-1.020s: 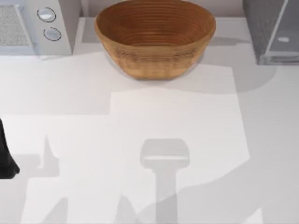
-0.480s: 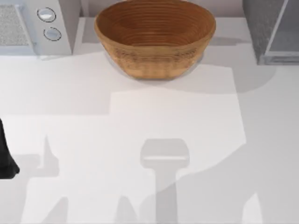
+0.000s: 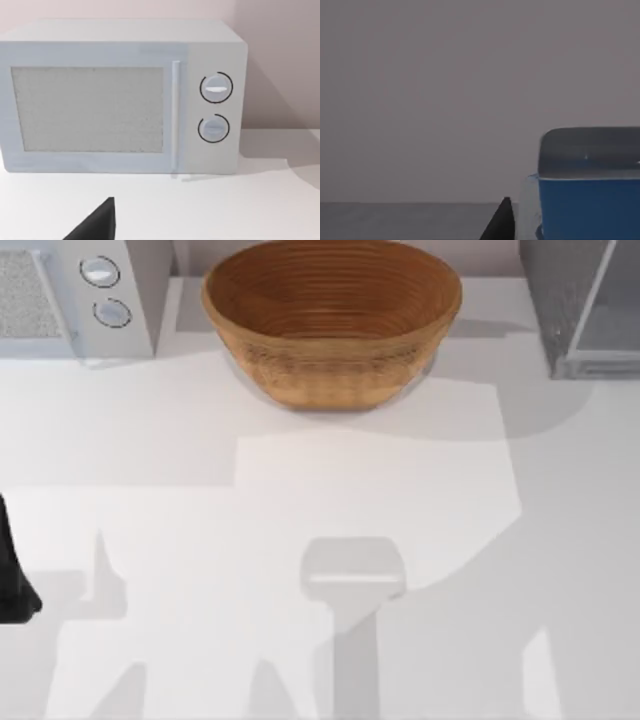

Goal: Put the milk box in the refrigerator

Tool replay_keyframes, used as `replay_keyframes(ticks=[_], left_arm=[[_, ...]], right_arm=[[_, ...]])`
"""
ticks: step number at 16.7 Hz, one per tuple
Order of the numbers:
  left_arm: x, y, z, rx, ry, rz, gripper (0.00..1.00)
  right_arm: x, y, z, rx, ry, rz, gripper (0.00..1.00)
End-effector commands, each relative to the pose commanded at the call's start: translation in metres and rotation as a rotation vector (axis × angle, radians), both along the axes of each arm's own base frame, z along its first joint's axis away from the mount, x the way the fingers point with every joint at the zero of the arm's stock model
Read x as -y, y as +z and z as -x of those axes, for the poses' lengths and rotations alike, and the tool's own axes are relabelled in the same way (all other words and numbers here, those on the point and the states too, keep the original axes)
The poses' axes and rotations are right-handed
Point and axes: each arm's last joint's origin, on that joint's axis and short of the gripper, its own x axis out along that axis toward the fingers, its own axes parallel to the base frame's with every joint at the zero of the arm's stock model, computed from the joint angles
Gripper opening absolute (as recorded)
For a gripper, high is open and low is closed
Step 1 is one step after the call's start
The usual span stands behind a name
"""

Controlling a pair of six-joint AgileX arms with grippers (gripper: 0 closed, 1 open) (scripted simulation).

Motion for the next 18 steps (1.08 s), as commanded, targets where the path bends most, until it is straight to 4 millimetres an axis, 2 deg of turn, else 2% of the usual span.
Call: replay_keyframes(ticks=[6, 18], left_arm=[[0.0, 0.0, 0.0, 0.0, 0.0, 0.0, 1.0], [0.0, 0.0, 0.0, 0.0, 0.0, 0.0, 1.0]], right_arm=[[-0.0012, 0.0023, -0.0047, -0.001, 0.001, -0.001, 0.0], [-0.0012, 0.0023, -0.0047, -0.001, 0.001, -0.001, 0.9]])
